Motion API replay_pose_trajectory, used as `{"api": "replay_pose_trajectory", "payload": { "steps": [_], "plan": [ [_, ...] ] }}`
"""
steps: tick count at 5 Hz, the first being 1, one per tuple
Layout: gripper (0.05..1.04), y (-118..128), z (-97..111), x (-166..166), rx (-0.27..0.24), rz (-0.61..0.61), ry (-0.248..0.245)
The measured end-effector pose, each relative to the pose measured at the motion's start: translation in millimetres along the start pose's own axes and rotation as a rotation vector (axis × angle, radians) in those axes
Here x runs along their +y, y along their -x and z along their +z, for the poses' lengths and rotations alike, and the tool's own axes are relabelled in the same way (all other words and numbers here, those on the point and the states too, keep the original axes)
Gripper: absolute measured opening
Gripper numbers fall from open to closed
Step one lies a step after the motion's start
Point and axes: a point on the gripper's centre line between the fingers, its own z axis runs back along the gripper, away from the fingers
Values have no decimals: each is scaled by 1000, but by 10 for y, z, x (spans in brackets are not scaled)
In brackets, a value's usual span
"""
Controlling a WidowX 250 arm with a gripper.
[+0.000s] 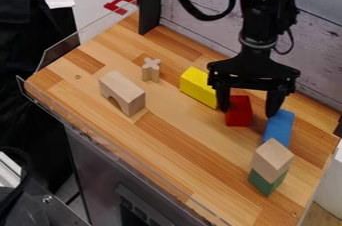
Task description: Put the red cube ontop of the white cube
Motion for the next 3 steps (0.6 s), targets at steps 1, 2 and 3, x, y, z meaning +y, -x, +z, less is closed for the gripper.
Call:
{"api": "replay_pose_trajectory", "payload": {
  "steps": [1, 2, 3],
  "plan": [
    [999, -6, -116, 53, 25, 6, -17],
    [999, -20, -132, 58, 24, 10, -14],
    [967, -38, -145, 96, 30, 20, -14]
  ]
}}
